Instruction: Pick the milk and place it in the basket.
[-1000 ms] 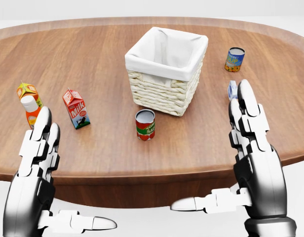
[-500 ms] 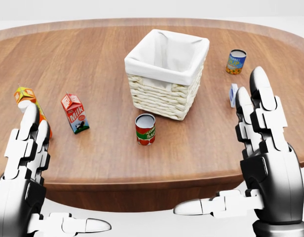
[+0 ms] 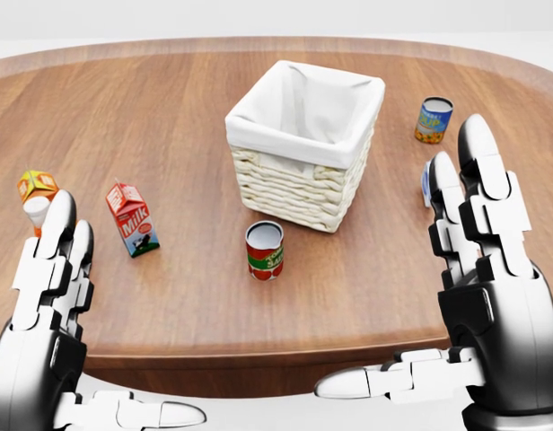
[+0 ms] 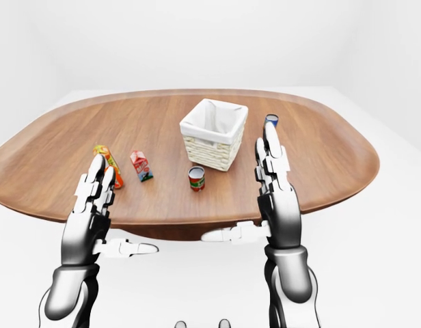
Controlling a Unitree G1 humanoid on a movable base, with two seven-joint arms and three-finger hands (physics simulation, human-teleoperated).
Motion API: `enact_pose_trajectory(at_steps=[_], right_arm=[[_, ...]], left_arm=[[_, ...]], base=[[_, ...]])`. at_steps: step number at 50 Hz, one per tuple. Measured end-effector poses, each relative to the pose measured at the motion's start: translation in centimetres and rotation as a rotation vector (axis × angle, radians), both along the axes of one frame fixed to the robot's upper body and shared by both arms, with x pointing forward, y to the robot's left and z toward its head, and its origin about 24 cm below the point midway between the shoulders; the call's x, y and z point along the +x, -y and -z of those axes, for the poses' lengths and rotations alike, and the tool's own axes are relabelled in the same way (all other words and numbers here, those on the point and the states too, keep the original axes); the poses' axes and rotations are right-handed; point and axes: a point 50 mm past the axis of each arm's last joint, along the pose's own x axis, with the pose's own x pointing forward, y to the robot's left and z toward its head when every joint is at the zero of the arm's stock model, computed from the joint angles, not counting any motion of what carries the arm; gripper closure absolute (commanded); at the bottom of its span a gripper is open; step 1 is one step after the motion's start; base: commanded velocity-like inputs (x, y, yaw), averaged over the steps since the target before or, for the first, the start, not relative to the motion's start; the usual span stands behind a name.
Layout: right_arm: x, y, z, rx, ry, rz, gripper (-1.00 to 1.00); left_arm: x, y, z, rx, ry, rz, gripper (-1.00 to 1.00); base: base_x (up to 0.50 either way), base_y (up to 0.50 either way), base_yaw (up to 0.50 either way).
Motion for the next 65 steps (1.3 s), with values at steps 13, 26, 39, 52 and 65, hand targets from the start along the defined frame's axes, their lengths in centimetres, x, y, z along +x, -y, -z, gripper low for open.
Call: enact_pose_trajectory(at_steps=[13, 26, 39, 52, 65], right_arm=[[-0.12, -0.08, -0.23, -0.002, 0.011, -0.003, -1.0], [-0.21, -0.11, -0.32, 0.0, 0.016, -0.007, -1.0], [-0.34, -0.21, -0.44, -0.005, 0.022, -0.012, -1.0], [-0.31, -0.32, -0.33, -0.012, 0.016, -0.016, -1.0], [-0.33, -0.35, -0.35, -0.012, 0.017, -0.018, -1.0]], left_arm=[[-0.1, 0.08, -0.06, 0.004, 0.003, 0.001, -1.0], [-0.16, 0.09, -0.08, 0.008, 0.006, 0.001, -1.0], [-0.17, 0.14, -0.05, 0.015, 0.012, -0.002, -1.0], [-0.03, 0.22, 0.36, 0.053, 0.027, -0.027, -1.0], [-0.1, 0.17, 0.46, 0.04, 0.02, -0.018, -1.0]], base=[[0.11, 0.0, 0.0], [0.11, 0.0, 0.0], [0.1, 0.0, 0.0], [0.11, 0.0, 0.0], [0.12, 0.0, 0.0]])
